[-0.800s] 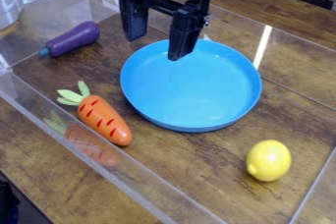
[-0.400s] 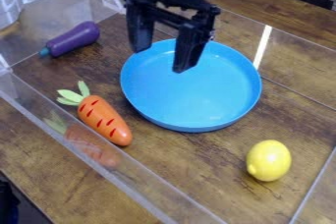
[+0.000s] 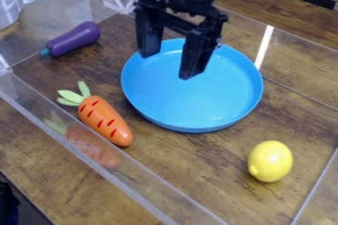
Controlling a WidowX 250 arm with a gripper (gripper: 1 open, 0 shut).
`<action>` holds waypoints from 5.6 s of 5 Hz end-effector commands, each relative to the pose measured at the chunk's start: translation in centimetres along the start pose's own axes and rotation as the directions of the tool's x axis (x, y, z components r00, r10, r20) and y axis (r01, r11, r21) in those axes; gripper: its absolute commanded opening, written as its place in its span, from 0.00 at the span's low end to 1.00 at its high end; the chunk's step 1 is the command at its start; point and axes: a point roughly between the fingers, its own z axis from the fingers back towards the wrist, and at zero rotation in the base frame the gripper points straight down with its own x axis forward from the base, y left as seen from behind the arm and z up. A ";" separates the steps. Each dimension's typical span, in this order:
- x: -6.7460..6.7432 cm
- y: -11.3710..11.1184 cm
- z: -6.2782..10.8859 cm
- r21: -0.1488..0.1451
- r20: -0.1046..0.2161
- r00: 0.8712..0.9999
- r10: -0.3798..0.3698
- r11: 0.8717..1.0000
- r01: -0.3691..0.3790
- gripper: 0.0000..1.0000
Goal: Remove the purple eggplant from the blue tray and put it on the table
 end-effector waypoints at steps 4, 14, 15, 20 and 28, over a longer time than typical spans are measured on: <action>0.1 1.8 4.1 0.022 0.113 0.994 -0.009 1.000 0.007 1.00; -1.1 -0.5 2.5 0.002 0.070 0.997 -0.013 1.000 0.013 1.00; -1.6 0.3 3.2 0.003 0.077 0.997 0.010 1.000 -0.010 1.00; -2.1 -0.9 3.6 0.003 0.071 0.997 -0.009 1.000 0.009 1.00; -2.0 4.5 2.2 0.001 0.057 0.997 -0.043 0.999 0.043 1.00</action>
